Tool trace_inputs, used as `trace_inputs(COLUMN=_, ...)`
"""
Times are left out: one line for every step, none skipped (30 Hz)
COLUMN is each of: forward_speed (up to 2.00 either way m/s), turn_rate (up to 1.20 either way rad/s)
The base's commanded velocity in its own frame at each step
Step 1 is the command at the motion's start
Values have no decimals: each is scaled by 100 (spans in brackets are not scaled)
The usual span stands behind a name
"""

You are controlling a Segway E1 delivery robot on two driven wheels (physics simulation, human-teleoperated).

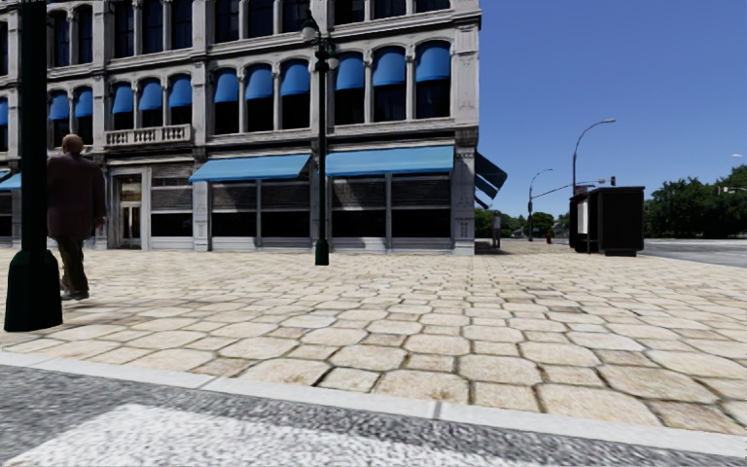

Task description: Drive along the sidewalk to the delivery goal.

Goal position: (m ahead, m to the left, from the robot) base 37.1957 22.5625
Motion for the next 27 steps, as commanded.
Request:
trace_inputs(forward_speed=200, turn_rate=0)
trace_inputs(forward_speed=200, turn_rate=0)
trace_inputs(forward_speed=200, turn_rate=0)
trace_inputs(forward_speed=200, turn_rate=0)
trace_inputs(forward_speed=200, turn_rate=0)
trace_inputs(forward_speed=200, turn_rate=0)
trace_inputs(forward_speed=200, turn_rate=0)
trace_inputs(forward_speed=200, turn_rate=0)
trace_inputs(forward_speed=200, turn_rate=0)
trace_inputs(forward_speed=200, turn_rate=0)
trace_inputs(forward_speed=200, turn_rate=0)
trace_inputs(forward_speed=200, turn_rate=0)
trace_inputs(forward_speed=200, turn_rate=0)
trace_inputs(forward_speed=200, turn_rate=0)
trace_inputs(forward_speed=200, turn_rate=0)
trace_inputs(forward_speed=200, turn_rate=0)
trace_inputs(forward_speed=197, turn_rate=0)
trace_inputs(forward_speed=197, turn_rate=0)
trace_inputs(forward_speed=185, turn_rate=0)
trace_inputs(forward_speed=167, turn_rate=0)
trace_inputs(forward_speed=158, turn_rate=0)
trace_inputs(forward_speed=158, turn_rate=0)
trace_inputs(forward_speed=154, turn_rate=0)
trace_inputs(forward_speed=152, turn_rate=0)
trace_inputs(forward_speed=151, turn_rate=0)
trace_inputs(forward_speed=151, turn_rate=0)
trace_inputs(forward_speed=150, turn_rate=0)
